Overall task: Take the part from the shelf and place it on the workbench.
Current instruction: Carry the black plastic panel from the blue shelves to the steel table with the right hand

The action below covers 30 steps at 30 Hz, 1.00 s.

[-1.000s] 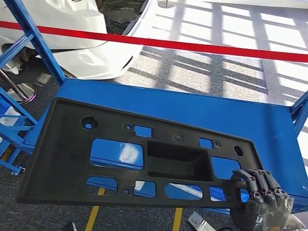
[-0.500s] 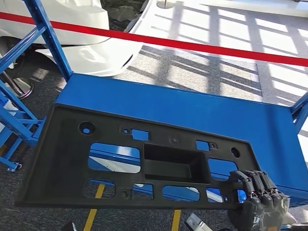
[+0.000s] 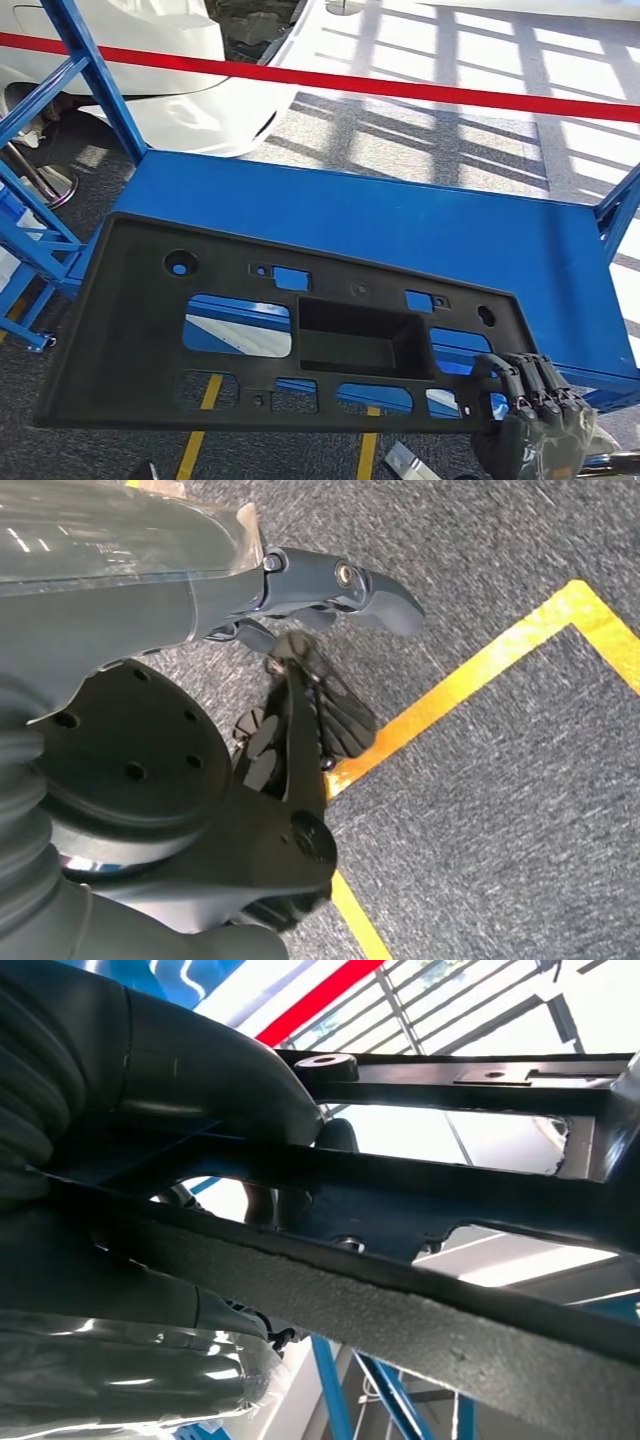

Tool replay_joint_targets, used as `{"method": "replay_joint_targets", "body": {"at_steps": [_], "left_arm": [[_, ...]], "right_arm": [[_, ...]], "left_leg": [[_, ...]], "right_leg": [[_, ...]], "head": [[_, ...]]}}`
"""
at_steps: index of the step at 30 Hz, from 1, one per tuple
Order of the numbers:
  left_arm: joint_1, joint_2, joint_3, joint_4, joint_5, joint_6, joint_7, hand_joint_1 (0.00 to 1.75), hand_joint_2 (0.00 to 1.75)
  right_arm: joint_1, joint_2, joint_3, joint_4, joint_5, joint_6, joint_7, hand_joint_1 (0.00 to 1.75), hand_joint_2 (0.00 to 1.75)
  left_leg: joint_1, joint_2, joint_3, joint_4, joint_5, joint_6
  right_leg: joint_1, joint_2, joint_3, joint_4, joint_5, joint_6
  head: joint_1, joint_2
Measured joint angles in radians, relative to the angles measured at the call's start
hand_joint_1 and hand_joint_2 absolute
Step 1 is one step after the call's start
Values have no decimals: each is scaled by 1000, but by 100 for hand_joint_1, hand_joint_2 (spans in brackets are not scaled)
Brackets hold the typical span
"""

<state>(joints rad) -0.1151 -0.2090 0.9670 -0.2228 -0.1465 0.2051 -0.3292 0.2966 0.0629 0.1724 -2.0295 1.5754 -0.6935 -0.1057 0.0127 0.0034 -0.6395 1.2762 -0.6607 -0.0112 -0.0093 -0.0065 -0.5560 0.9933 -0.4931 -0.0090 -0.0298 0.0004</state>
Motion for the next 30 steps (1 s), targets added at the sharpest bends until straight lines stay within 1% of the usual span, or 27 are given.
{"method": "replay_joint_targets", "body": {"at_steps": [1, 2, 3, 4, 5, 6, 8, 9, 10, 11, 13, 14, 15, 16, 17, 18, 19, 20, 21, 22, 23, 24, 25, 26, 28, 29, 30], "left_arm": [[0, 0, 0, 0, 0, 0, 0, 0, 175], [-1, 0, 0, 0, 0, 0, 0, 0, 175], [-1, 0, 0, 0, 0, 0, 0, 0, 175], [-1, 0, 0, 0, 0, 0, -1, 0, 175], [-1, 0, 0, 0, 0, 0, -1, 0, 175], [-1, 0, 0, 0, 0, 0, -1, 0, 175], [-1, 0, 0, 0, 0, 0, -1, 0, 175], [-1, -1, 0, 0, 0, 0, -1, 0, 175], [-1, -1, 0, 0, 0, 0, -1, 0, 175], [-2, -2, 0, 0, 0, -1, -1, 0, 175], [-2, -2, 1, 0, 0, -1, -1, 0, 175], [-1, -2, 1, 0, 0, -1, -1, 0, 175], [-1, -2, 1, 0, 0, -1, -1, 0, 175], [-1, -2, 1, 0, 0, -1, -1, 0, 175], [-1, -2, 1, 0, 0, -1, -1, 0, 175], [-2, -3, 1, 0, 0, -1, -1, 0, 175], [-2, -4, 1, 0, 0, -1, -1, 0, 175], [-2, -5, 1, 0, 0, -1, -1, 0, 175], [-1, -6, 1, 0, 0, -1, -1, 0, 175], [-1, -6, 1, 0, 0, -1, -1, 0, 175], [-1, -5, 1, 0, 0, -1, -1, 0, 175], [-1, -4, 1, 0, 0, -1, -1, 0, 175], [-1, -3, 1, 0, 0, 0, -1, 0, 175], [-1, -2, 1, 0, 0, 0, -2, 0, 175], [-1, -2, 1, 0, 0, 0, -2, 0, 175], [-1, -1, 1, 0, 0, 0, -3, 0, 175], [-1, -1, 1, 0, 0, 0, -3, 0, 175]], "right_arm": [[0, 0, 0, 1, 0, 0, -1, 175, 175], [0, 0, 0, 2, 0, 0, -2, 175, 175], [0, 0, 0, 2, 0, 0, -2, 175, 175], [0, 0, 0, 2, 0, 0, -2, 175, 175], [0, 0, 0, 2, 0, 0, -2, 175, 175], [0, 0, 0, 2, 0, 0, -2, 175, 175], [0, 0, 0, 2, 0, 0, -2, 175, 175], [0, 0, 0, 2, 0, 0, -2, 175, 175], [1, 0, 0, 2, 0, 0, -2, 175, 175], [1, 0, 0, 2, 0, 0, -2, 175, 175], [1, 0, 0, 2, 0, 0, -2, 175, 175], [1, 0, -1, 3, 0, 0, -2, 175, 175], [1, 0, -1, 3, 0, 0, -2, 175, 175], [1, 0, -1, 4, 0, 0, -2, 175, 175], [1, 0, 0, 4, 0, 0, -2, 175, 175], [0, 0, 0, 4, 0, 0, -2, 175, 175], [0, 0, 0, 3, 0, 0, -1, 175, 175], [0, 0, 1, 3, 0, -1, -1, 175, 175], [0, 0, 1, 2, 0, -1, 0, 175, 175], [0, 0, 1, 2, 0, -1, 1, 175, 175], [0, 0, 1, 2, 0, -1, 1, 175, 175], [0, 0, 1, 3, 0, -1, 1, 175, 175], [-1, 0, 2, 3, 0, -1, 2, 175, 175], [-2, 0, 3, 3, 0, -1, 2, 175, 175], [-2, 0, 5, 4, 0, -1, 3, 175, 175], [-2, 0, 6, 4, 0, -1, 4, 175, 175], [-2, 0, 6, 4, 0, -1, 4, 175, 175]], "left_leg": [[2, 0, 27, -39, 24, -2], [5, 0, 66, -106, 56, -3], [6, 0, 103, -173, 80, -5], [7, 0, 129, -225, 96, -4], [6, 0, 139, -251, 103, -1], [3, -1, 137, -255, 102, 4], [0, 0, 127, -253, 112, 20], [0, 1, 122, -254, 119, 29], [1, 3, 116, -255, 126, 38], [1, 5, 109, -255, 133, 46], [-3, 7, 92, -254, 145, 54], [-7, 8, 83, -254, 152, 56], [-10, 8, 75, -253, 158, 57], [-14, 8, 68, -253, 164, 57], [-17, 7, 62, -253, 170, 58], [-18, 7, 57, -253, 175, 57], [-20, 6, 53, -253, 181, 55], [-20, 5, 50, -253, 187, 51], [-18, 5, 46, -253, 194, 46], [-16, 5, 42, -254, 201, 39], [-14, 5, 37, -253, 205, 34], [-13, 3, 31, -249, 198, 28], [-13, 1, 24, -232, 174, 23], [-12, -1, 13, -198, 133, 18], [-8, -1, -14, -82, 39, 9], [-5, -1, -21, -25, 13, 5], [-3, -1, -19, 9, 11, 2]], "right_leg": [[-1, 0, -5, 4, 2, 2], [-2, 0, -10, 10, 3, 5], [-1, 1, -16, 17, 3, 9], [0, 2, -22, 25, 4, 14], [1, 2, -27, 30, 7, 20], [1, 3, -32, 32, 11, 27], [-2, 4, -38, 34, 16, 40], [-4, 5, -42, 42, 3, 46], [-5, 5, -49, 65, -23, 50], [-6, 6, -63, 108, -64, 53], [-6, 6, -97, 238, -150, 56], [-6, 6, -105, 289, -173, 56], [-5, 6, -98, 308, -176, 54], [-3, 6, -71, 284, -159, 49], [-1, 7, -28, 225, -132, 41], [4, 8, 25, 145, -106, 30], [10, 9, 72, 68, -88, 19], [15, 11, 104, 11, -78, 11], [21, 12, 120, -21, -74, 6], [24, 12, 120, -32, -71, 5], [23, 11, 117, -38, -63, 3], [22, 9, 111, -43, -53, 0], [19, 5, 103, -47, -42, -4], [16, 2, 93, -49, -31, -7], [16, -3, 64, -40, -17, -12], [16, -5, 49, -33, -10, -11], [15, -6, 33, -26, -4, -10]], "head": [[0, 0], [0, 0], [0, 0], [0, 0], [0, 0], [0, 0], [1, 0], [1, 0], [2, 0], [3, 0], [3, 0], [3, 0], [3, 0], [3, 0], [3, 0], [3, 0], [2, 0], [2, 0], [2, 0], [2, 0], [2, 0], [2, 0], [2, 0], [1, 0], [0, 0], [0, 0], [0, 0]]}}
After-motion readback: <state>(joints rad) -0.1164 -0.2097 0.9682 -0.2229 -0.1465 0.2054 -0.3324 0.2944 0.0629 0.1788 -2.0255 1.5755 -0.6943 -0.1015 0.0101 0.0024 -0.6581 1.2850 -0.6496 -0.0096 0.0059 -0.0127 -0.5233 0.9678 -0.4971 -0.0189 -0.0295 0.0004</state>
